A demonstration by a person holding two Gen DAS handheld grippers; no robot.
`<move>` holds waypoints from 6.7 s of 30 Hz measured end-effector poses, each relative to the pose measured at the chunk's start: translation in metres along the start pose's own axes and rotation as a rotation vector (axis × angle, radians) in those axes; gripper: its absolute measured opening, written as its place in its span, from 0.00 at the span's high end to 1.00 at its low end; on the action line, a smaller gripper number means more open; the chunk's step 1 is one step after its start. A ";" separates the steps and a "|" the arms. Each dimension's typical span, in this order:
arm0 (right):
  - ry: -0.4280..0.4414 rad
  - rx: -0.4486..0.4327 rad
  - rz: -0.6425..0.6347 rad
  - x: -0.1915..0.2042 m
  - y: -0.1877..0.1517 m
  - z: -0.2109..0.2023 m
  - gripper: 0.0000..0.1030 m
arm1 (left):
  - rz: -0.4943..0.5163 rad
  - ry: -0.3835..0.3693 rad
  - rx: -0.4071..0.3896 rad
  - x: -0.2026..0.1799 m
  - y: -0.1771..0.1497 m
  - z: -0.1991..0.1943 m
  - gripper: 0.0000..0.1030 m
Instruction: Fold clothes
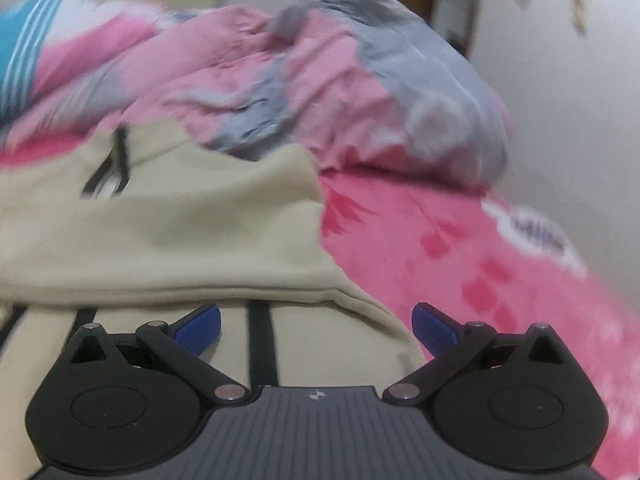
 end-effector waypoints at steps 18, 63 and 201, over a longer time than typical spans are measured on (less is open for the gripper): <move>0.053 0.065 0.362 -0.051 -0.016 0.012 0.00 | 0.083 0.113 -0.004 0.018 -0.013 -0.001 1.00; 0.481 0.372 0.643 -0.064 0.053 0.228 0.53 | 0.124 -0.126 0.077 -0.051 -0.050 0.017 0.91; 0.708 0.145 -0.059 0.250 0.001 0.022 0.30 | -0.510 0.290 -0.122 0.174 -0.038 -0.182 0.33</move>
Point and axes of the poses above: each gripper's, at about its wrist camera, not at the fingertips, and z roughly the way its jaws point, x to its left, y to its top, the point moved 4 cm from there along z, roughly the way its jaws point, and after that the axes turned 15 degrees about -x, right-handed, at the moved point
